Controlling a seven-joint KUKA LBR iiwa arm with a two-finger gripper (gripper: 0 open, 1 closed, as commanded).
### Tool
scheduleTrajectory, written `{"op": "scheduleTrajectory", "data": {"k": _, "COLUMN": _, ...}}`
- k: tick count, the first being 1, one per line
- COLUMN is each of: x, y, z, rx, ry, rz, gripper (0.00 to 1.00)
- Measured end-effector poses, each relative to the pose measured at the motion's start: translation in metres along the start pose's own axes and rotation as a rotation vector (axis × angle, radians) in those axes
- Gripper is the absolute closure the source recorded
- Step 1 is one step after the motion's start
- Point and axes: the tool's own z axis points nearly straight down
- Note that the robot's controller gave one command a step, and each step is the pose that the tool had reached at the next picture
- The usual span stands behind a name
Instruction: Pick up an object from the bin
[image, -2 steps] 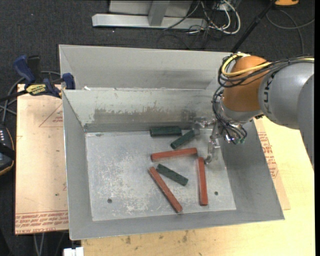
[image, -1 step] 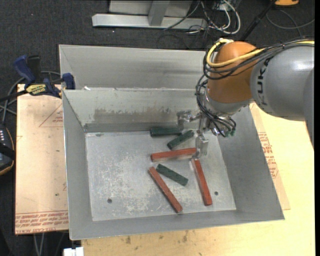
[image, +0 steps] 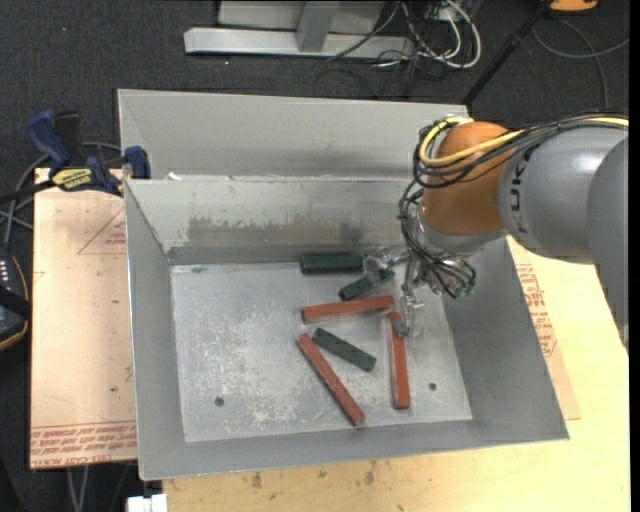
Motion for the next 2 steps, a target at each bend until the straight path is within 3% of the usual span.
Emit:
{"op": "scheduleTrajectory", "data": {"k": 1, "x": -0.005, "y": -0.022, "z": -0.004, "rx": 0.003, "ry": -0.007, "rz": -0.047, "gripper": 0.0}}
{"op": "scheduleTrajectory", "data": {"k": 2, "x": -0.032, "y": 0.046, "z": -0.05, "rx": 0.002, "ry": -0.009, "rz": -0.171, "gripper": 0.0}}
